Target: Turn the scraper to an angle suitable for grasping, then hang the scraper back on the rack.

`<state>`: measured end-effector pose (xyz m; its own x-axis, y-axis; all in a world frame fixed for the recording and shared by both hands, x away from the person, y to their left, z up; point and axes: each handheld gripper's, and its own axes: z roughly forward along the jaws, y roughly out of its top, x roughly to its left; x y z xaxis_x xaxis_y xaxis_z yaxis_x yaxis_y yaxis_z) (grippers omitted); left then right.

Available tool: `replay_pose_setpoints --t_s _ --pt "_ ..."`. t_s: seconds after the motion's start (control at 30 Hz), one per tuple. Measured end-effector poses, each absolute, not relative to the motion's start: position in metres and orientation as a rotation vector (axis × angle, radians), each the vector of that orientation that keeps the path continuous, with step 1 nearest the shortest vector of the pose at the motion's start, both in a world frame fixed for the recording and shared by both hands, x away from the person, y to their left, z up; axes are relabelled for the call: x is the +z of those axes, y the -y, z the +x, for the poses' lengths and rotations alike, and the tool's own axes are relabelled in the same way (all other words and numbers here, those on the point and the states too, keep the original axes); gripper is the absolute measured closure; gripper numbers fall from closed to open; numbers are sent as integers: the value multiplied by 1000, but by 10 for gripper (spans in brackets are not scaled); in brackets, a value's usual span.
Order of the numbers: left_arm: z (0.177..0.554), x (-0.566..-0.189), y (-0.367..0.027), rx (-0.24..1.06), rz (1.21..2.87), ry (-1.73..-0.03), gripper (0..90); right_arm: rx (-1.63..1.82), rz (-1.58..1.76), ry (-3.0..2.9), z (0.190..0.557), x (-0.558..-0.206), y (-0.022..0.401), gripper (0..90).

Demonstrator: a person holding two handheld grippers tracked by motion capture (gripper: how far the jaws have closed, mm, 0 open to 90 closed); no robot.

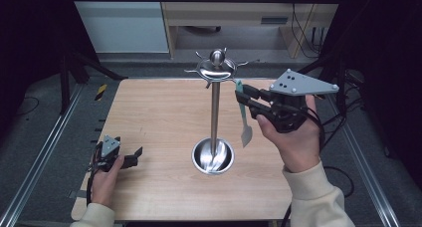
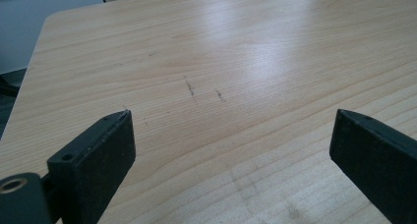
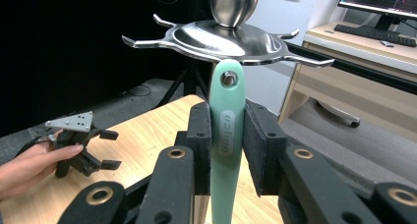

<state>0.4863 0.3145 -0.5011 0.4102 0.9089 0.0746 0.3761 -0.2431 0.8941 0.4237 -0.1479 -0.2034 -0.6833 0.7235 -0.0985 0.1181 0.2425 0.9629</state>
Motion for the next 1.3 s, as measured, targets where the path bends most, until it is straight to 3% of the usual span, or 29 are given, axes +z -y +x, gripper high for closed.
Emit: replay_pose_setpoints --t_s 1.3 --pt "487 -501 -314 775 1824 -1098 34 1508 788 -1964 432 -209 142 740"
